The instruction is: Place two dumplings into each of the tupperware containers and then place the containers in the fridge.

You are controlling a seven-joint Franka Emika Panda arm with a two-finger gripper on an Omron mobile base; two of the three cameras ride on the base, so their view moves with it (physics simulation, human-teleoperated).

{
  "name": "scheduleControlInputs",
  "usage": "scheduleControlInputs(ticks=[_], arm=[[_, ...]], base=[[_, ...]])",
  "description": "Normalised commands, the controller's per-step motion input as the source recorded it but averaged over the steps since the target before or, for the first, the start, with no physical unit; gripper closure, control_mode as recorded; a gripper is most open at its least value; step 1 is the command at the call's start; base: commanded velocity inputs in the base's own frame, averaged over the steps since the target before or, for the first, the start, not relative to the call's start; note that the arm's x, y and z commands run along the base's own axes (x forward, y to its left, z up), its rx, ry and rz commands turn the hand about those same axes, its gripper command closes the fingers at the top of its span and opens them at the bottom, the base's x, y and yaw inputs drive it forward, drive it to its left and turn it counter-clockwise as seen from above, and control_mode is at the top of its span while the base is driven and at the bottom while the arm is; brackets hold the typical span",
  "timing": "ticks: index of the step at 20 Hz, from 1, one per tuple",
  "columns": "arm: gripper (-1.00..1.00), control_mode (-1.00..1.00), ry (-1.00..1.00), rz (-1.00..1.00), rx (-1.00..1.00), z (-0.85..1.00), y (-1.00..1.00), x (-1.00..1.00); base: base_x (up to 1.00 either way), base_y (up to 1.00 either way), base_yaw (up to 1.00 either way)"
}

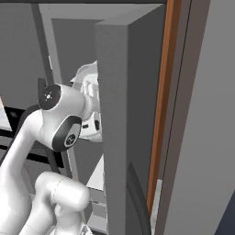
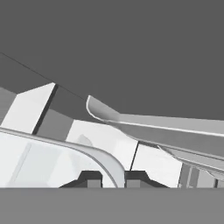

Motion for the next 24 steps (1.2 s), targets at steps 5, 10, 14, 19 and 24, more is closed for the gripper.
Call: scheduleControlInputs(ticks=[5, 10, 14, 19, 24], arm=[[1.00, -1.00, 0.20, -0.03, 0.00, 0.55, 0.27, 0.72], [1.00, -1.00, 0.25, -0.01, 0.01, 0.38, 0.10, 0.98], [1.00, -1.00, 0.12, -0.08, 0.09, 0.10, 0.00, 1.00], [1.00, -1.00, 0.01, -0.11, 0.09, -0.01, 0.00, 1.00], [1.00, -1.00, 0.00, -0.09, 0.11, -0.15, -0.01, 1.00]], base=[[0.00, 0.00, 0.00], [0.00, 0.00, 0.00], [0.00, 0.00, 0.00], [0.00, 0.00, 0.00], [0.00, 0.00, 0.00]])
